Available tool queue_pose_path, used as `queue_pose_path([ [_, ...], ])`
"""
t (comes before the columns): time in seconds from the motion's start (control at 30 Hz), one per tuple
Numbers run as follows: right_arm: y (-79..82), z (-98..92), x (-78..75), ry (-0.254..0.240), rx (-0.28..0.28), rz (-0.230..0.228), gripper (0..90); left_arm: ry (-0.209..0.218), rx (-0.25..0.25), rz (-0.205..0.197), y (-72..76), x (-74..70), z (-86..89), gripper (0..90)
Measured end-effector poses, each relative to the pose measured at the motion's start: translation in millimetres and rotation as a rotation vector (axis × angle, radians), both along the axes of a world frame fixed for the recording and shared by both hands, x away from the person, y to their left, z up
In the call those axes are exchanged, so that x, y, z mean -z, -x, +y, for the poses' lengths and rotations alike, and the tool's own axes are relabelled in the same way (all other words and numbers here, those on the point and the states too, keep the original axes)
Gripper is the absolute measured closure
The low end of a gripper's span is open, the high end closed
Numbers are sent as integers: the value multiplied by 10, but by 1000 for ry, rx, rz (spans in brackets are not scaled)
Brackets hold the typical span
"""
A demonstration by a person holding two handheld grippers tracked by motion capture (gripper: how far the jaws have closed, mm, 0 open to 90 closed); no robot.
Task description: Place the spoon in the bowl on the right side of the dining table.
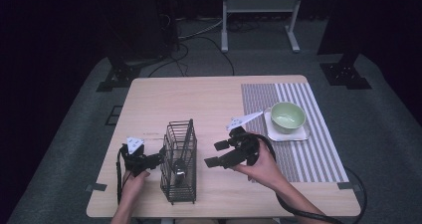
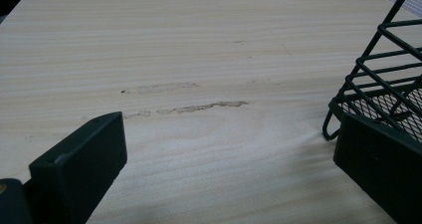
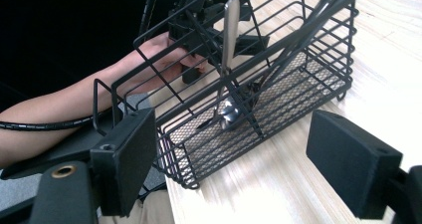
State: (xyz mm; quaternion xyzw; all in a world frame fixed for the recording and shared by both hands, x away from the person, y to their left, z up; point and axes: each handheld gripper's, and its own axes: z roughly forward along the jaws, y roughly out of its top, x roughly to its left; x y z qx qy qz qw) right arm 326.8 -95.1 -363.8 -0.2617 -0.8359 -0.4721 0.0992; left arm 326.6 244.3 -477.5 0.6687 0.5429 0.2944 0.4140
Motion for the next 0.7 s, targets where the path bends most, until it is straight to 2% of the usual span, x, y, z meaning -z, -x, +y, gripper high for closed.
queue_pose_path([
  [0.7, -132, 240, -34, -19, -14, 23, 303, 2, -1, 0, 3, -1, 1, 0],
])
